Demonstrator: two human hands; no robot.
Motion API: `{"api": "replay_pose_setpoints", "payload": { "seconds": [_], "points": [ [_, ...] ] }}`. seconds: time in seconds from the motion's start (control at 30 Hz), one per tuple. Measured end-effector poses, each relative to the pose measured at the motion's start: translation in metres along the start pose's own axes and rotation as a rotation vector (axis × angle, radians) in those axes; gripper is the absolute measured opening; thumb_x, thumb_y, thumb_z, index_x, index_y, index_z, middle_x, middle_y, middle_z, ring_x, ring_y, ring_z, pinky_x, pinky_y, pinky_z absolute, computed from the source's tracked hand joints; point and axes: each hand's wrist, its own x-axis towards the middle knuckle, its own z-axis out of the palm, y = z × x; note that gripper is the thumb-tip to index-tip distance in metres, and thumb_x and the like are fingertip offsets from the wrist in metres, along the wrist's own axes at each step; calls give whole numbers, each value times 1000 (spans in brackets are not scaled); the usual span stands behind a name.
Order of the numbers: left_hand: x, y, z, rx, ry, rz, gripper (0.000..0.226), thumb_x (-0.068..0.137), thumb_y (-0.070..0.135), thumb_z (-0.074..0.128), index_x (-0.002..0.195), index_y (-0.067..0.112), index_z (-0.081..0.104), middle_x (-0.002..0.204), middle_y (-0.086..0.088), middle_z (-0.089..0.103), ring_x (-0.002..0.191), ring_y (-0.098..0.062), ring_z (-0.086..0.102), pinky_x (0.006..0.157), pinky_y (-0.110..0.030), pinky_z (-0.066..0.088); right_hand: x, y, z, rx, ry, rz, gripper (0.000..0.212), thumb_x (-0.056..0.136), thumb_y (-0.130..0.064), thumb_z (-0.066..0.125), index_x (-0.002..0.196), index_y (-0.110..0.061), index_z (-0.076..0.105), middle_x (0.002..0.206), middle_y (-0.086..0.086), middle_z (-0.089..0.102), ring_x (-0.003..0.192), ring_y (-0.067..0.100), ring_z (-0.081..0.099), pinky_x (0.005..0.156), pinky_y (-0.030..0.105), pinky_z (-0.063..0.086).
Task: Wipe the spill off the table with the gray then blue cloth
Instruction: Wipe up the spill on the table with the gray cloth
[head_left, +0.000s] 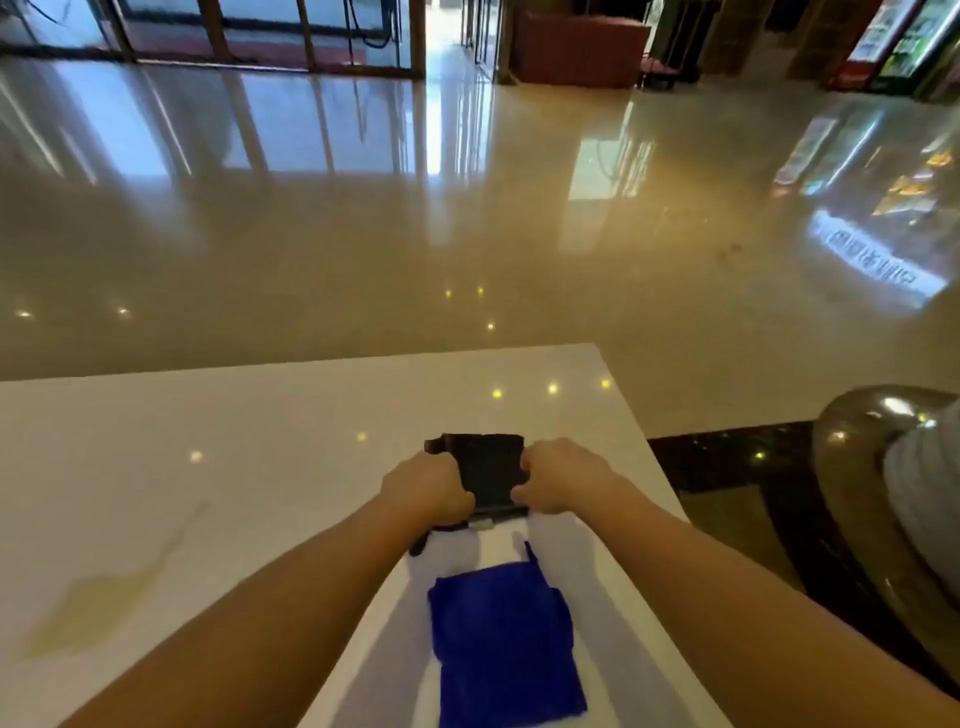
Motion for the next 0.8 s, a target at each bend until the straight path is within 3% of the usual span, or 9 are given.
{"api": "replay_pose_setpoints", "payload": {
  "seconds": [0.13, 0.23, 0.33, 0.47, 0.5, 0.57, 0.67, 0.73, 0.8],
  "points": [
    [26, -2, 55, -174, 227, -157, 63, 92, 55, 57, 139, 17, 38, 127, -12, 48, 110, -30, 57, 78, -36, 50, 43, 20, 60, 123, 120, 113, 56, 96, -58, 57, 133, -15, 55, 123, 9, 60, 107, 26, 63, 87, 37, 55],
    [46, -3, 77, -244, 310, -303, 77, 90, 60, 58, 144, 10, 33, 136, -17, 45, 122, -35, 48, 93, -43, 49, 72, 16, 90, 241, 183, 150, 63, 96, -62, 55, 135, -14, 52, 130, 11, 49, 113, 27, 53, 84, 36, 47],
    [58, -4, 81, -253, 341, -380, 65, 85, 58, 66, 125, 9, 48, 120, -13, 61, 108, -30, 59, 84, -38, 53, 89, 13, 100, 412, 268, 151, 45, 97, -45, 64, 124, -10, 57, 121, 12, 54, 104, 26, 55, 84, 36, 52],
    [62, -1, 66, -544, 239, -354, 21, 88, 35, 66, 80, 16, 58, 88, -9, 71, 84, -27, 69, 78, -41, 61, 93, 1, 89, 835, 243, 97, 6, 95, -16, 61, 101, -16, 62, 100, 13, 70, 89, 27, 67, 83, 46, 61],
    [60, -1, 62, -595, 223, -322, 19, 90, 29, 63, 77, 16, 59, 84, -9, 70, 82, -28, 69, 79, -42, 61, 90, -1, 86, 972, 207, 86, 8, 95, -12, 59, 100, -17, 62, 99, 13, 71, 89, 27, 68, 83, 48, 61],
    [48, -7, 58, -758, 224, -244, 11, 92, 16, 59, 94, 8, 66, 92, -15, 71, 89, -32, 69, 84, -46, 59, 79, -8, 82, 1264, 76, 67, 22, 94, 1, 58, 105, -17, 64, 103, 16, 72, 94, 31, 71, 80, 47, 63],
    [5, -32, 54, -1138, 275, -239, 28, 92, 3, 58, 120, 5, 58, 108, -23, 67, 92, -32, 67, 78, -45, 61, 50, -21, 82, 1527, -77, 76, 31, 93, 9, 60, 106, -19, 67, 104, 16, 76, 93, 31, 75, 67, 36, 63],
    [-37, -53, 56, -1260, 336, -267, 26, 94, 3, 58, 118, 11, 55, 102, -21, 65, 77, -27, 65, 59, -35, 58, 25, -38, 91, 1635, -198, 107, 29, 92, 9, 63, 108, -15, 68, 98, 15, 80, 87, 31, 78, 64, 36, 63],
    [-75, -70, 62, -1318, 401, -298, 20, 95, 3, 58, 109, 17, 53, 94, -19, 63, 68, -24, 62, 50, -31, 53, 3, -57, 106, 1685, -283, 118, 29, 92, 10, 62, 111, -11, 68, 97, 15, 80, 87, 32, 78, 63, 37, 63]
  ]
}}
